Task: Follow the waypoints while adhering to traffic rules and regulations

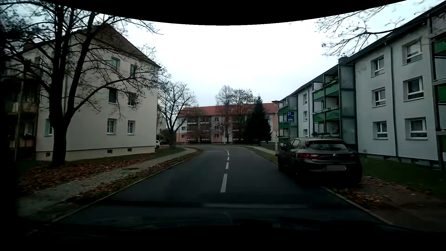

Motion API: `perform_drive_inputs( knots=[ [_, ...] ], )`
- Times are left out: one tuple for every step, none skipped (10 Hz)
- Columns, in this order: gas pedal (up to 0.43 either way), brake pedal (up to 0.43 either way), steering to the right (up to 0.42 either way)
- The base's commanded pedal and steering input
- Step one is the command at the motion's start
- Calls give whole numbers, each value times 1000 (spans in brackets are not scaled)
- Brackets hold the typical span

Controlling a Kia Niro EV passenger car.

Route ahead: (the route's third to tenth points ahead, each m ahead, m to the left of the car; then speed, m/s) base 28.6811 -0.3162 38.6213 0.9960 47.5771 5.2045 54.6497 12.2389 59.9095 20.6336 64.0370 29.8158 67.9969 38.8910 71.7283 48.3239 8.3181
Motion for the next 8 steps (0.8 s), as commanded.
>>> perform_drive_inputs(
  knots=[
    [110,0,2],
    [110,0,2],
    [110,0,2],
    [110,0,2],
    [110,0,2],
    [110,0,3],
    [110,0,6],
    [110,0,11]
  ],
)
